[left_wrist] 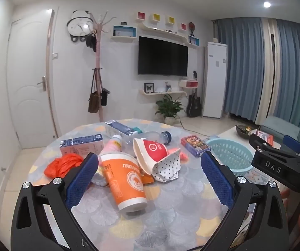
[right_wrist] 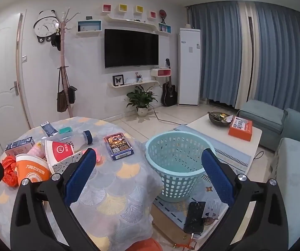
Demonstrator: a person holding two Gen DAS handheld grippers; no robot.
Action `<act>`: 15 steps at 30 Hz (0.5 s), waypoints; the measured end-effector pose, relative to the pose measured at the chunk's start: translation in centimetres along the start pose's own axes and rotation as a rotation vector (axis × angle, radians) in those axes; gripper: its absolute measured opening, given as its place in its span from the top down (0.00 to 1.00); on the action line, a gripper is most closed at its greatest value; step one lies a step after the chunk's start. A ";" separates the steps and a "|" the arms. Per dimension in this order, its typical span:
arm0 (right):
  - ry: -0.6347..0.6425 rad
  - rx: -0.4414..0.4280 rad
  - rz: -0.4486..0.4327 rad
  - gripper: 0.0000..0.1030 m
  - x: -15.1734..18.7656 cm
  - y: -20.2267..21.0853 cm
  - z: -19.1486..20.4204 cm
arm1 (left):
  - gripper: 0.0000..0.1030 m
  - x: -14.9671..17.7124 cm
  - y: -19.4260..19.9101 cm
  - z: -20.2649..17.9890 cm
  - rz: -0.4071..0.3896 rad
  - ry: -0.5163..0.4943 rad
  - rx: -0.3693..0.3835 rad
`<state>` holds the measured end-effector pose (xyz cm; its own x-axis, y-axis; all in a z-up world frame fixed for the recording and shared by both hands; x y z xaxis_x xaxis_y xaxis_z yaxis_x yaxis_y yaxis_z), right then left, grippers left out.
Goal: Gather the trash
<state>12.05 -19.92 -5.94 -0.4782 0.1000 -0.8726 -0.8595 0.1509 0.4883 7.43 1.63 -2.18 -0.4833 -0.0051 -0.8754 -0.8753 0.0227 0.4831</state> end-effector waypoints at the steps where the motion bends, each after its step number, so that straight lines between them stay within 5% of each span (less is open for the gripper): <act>1: 0.001 -0.001 -0.001 0.06 -0.1 0.1 0.0 | 0.07 0.0 0.1 0.1 -0.002 0.001 -0.002; 15: -0.002 -0.041 -0.007 0.06 -0.4 0.9 0.2 | 0.07 -0.1 0.6 0.4 0.000 0.003 -0.006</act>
<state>11.48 -19.63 -5.17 -0.4721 0.1014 -0.8757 -0.8694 0.1112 0.4815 6.93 2.09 -1.84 -0.4837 -0.0085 -0.8752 -0.8751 0.0169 0.4836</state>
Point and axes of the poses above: each gripper's, at about its wrist camera, not at the fingertips, and y roughly against the way its jaws point, z to its left, x to its underside, the point moved 10 cm from there along -y, roughly the way its jaws point, and after that the axes turned 9 degrees about z, right-handed, at the moved point
